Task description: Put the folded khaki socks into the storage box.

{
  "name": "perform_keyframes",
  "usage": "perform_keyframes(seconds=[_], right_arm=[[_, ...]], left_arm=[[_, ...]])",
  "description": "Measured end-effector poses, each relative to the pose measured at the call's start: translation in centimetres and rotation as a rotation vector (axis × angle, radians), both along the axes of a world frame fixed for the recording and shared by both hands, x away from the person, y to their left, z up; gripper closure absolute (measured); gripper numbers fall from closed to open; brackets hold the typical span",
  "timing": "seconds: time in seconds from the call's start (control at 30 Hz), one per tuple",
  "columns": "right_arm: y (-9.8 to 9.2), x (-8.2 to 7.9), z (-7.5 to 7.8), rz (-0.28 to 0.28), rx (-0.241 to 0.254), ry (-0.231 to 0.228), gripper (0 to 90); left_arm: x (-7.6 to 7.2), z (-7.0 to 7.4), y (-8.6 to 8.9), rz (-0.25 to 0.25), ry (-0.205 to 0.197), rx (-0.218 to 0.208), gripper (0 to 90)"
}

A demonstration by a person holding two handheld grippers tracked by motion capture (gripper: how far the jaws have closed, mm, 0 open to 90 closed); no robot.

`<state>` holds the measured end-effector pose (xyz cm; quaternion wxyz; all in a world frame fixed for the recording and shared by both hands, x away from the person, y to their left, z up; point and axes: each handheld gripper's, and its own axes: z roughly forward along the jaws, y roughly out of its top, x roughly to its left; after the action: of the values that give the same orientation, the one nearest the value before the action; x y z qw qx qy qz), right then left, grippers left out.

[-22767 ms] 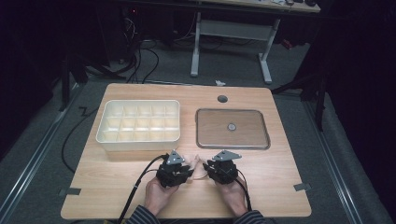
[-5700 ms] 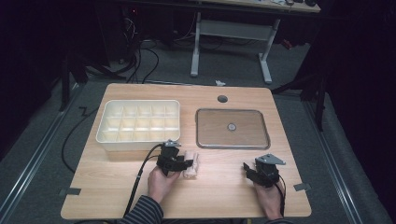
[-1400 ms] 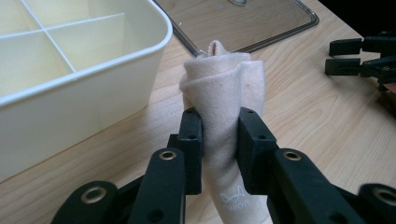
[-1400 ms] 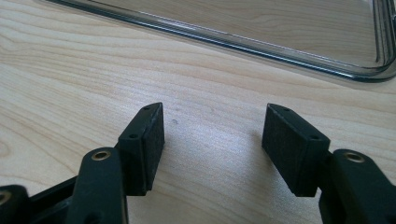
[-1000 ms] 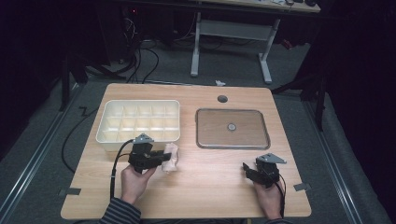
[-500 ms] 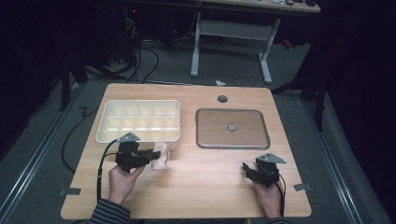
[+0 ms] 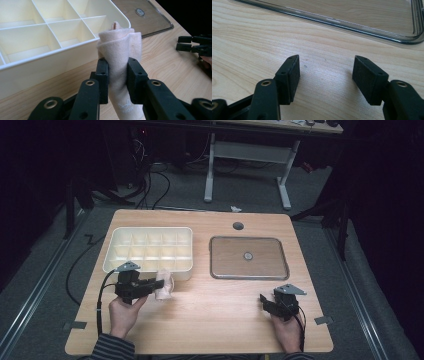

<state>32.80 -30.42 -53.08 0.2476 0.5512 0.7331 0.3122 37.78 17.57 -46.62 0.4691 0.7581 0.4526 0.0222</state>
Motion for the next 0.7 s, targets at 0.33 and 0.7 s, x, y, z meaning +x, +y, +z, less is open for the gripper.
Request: perform_keyframes(seconds=[0.33, 0.7], right_arm=[[0.0, 0.0, 0.0, 0.000, 0.000, 0.000, 38.9], [0.0, 0.0, 0.0, 0.000, 0.000, 0.000, 38.7]], left_arm=[[0.5, -0.1, 0.5, 0.016, 0.010, -0.012, 73.9], [1.9, 1.1, 0.7, 0.024, -0.008, -0.011, 74.0]])
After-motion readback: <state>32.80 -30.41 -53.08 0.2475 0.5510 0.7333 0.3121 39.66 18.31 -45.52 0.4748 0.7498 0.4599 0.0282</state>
